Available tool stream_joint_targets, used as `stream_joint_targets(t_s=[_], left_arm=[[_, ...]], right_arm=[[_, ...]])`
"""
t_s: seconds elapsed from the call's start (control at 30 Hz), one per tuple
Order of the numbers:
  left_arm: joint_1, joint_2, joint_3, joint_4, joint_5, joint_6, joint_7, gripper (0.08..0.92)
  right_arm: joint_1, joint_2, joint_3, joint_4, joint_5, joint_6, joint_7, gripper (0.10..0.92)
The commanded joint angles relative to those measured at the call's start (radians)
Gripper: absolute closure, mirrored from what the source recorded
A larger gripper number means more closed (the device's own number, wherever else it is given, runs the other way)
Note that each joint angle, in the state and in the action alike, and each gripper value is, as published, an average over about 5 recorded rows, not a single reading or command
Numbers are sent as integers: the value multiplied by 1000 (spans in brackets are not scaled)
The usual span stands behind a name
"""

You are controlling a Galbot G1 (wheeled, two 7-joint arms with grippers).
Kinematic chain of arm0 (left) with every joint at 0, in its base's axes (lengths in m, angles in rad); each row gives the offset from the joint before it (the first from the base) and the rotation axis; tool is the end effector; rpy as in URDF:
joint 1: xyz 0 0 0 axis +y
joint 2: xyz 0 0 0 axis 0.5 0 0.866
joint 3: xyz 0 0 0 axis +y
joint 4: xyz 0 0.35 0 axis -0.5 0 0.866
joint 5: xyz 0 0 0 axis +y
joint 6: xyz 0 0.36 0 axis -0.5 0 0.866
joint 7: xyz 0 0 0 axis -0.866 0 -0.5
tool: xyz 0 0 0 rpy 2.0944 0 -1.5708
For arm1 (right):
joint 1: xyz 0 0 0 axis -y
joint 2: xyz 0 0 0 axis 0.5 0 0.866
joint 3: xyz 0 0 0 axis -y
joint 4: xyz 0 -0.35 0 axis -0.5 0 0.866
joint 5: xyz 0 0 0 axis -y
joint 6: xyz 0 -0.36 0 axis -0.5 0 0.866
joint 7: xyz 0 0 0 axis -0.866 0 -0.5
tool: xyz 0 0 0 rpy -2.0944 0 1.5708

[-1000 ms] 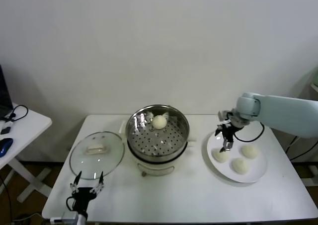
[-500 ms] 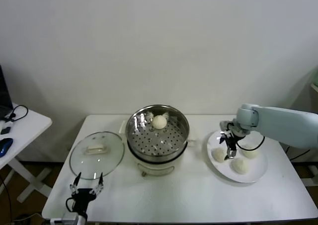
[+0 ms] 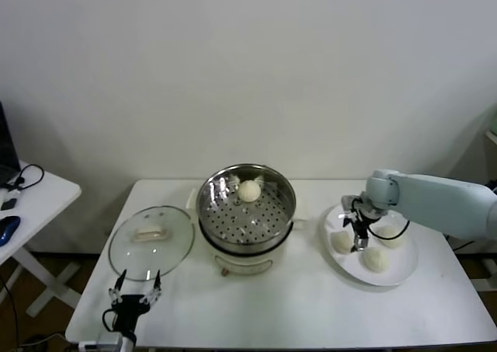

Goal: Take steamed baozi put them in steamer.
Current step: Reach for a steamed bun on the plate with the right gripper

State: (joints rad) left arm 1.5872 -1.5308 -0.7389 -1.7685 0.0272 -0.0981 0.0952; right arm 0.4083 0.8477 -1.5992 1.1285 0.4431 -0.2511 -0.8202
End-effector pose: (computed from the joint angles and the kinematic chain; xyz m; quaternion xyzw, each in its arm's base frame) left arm 0.1538 0.0865 -0.4141 0.0402 -0.9891 -0.0692 0.1237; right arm 0.5379 -0.1258 -0.2341 0.4884 -0.5318 0.5219 0.4541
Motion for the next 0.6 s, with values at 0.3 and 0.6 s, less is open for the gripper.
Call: stream_joint_targets(t_s=[0.3,0.6], left_arm=[[0,-1,-2,-3,2,2,-2,177],[-2,-3,-3,-2,3,2,-3,177]], right_arm=[[-10,-1,28,-3,-17,4,-24,256],[-10,-7,26,-7,-17,6,-37,322]])
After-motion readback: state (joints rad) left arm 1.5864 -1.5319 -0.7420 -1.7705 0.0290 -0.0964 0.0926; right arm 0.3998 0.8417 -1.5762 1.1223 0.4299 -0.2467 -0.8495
